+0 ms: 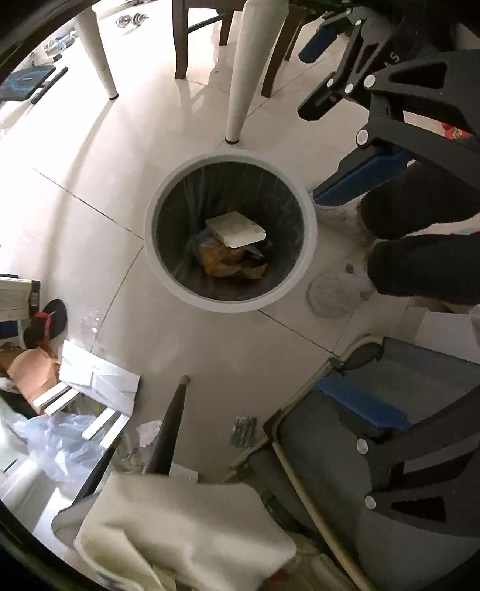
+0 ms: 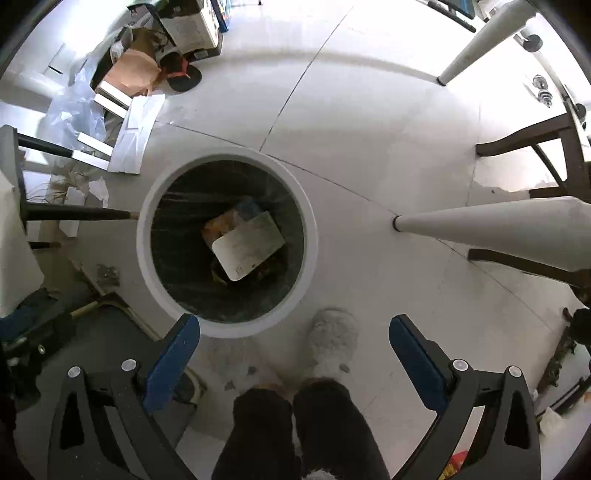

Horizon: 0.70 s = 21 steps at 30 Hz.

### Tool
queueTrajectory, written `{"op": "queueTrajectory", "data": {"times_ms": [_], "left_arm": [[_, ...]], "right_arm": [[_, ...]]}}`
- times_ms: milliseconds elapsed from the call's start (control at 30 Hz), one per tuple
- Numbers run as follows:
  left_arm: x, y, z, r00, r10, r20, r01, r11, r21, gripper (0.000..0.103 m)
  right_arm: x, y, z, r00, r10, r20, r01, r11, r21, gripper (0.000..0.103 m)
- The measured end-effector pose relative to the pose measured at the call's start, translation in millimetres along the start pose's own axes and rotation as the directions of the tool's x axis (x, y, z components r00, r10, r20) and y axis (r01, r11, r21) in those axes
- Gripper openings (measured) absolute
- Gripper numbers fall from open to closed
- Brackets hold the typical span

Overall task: Collect trash
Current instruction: 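Raise both tools from the bin toward the table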

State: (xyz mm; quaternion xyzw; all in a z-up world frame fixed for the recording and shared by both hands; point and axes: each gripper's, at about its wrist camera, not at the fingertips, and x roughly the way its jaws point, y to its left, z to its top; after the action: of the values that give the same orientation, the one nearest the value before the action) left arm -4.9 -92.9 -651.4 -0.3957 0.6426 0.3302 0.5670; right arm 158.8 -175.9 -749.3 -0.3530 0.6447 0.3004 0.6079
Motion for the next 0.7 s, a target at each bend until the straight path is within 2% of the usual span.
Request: {"op": "queueTrajectory", "data": {"times_ms": [233,367,600,700], "left_arm": [[-69,3,-27,0.999,0.009,0.043,-0.009,1.000,-0.001,0.095],[-123,9,-46,0.997,0.014,0.070,-0.015,1.000,0.004,0.095],[-215,14,-78,0.992,0.004,0.127,-0.004,1.000,-0.001,0.095],[-261,15,-86,0.987,0.025,0.159,-0.023,1.000,-0.015,0.095]], "right_arm": [[-78,-4,-19,1.000,0.015,0.019,-0.015,1.000,0.014,0.103],[-132,-3,-33,0.999,0.025,0.030,-0.025,1.000,-0.003,0.103],[-246,-3,-58,0.997,0.056,0.056,-0.056,0.998,-0.014,0.103],[-294,-6,-63,0.994,0.084,0.074,-0.085,0.996,0.007,0.103]]}}
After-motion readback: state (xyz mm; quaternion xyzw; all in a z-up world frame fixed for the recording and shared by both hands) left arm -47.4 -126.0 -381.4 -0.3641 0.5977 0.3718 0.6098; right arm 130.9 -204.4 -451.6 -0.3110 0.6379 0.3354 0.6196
